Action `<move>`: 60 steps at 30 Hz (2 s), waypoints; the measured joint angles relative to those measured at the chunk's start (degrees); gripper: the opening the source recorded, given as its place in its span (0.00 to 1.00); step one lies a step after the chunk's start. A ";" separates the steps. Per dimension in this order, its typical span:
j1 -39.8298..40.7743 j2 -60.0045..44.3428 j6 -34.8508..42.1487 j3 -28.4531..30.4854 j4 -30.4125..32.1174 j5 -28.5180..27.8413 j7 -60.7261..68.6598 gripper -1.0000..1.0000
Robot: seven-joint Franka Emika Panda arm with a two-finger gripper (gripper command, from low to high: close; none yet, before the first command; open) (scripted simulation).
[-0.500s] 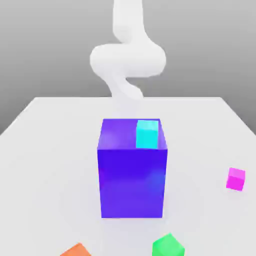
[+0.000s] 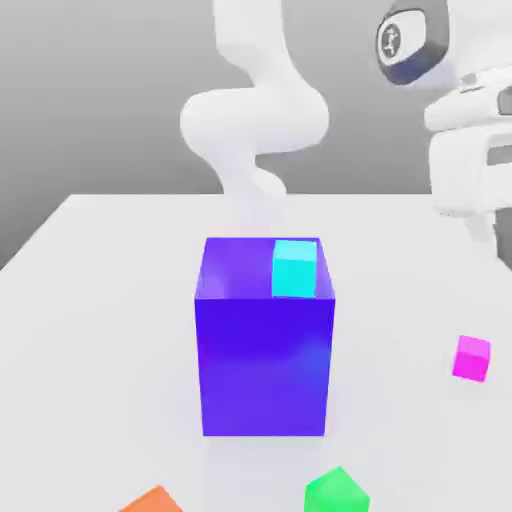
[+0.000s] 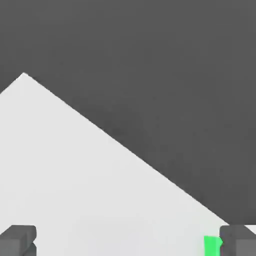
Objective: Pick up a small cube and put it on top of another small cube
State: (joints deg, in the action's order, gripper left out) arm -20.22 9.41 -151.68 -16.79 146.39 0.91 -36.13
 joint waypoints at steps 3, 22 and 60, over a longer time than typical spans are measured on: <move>-4.23 -6.43 -3.37 -3.15 2.47 -2.49 -0.25 0.50; -18.77 -28.51 -16.96 5.34 4.07 -19.77 -10.44 0.00; -12.27 -23.52 2.39 27.26 -6.33 3.80 -91.87 0.00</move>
State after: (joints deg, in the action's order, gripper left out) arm -32.49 -14.10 -149.29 10.48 140.05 4.71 -127.99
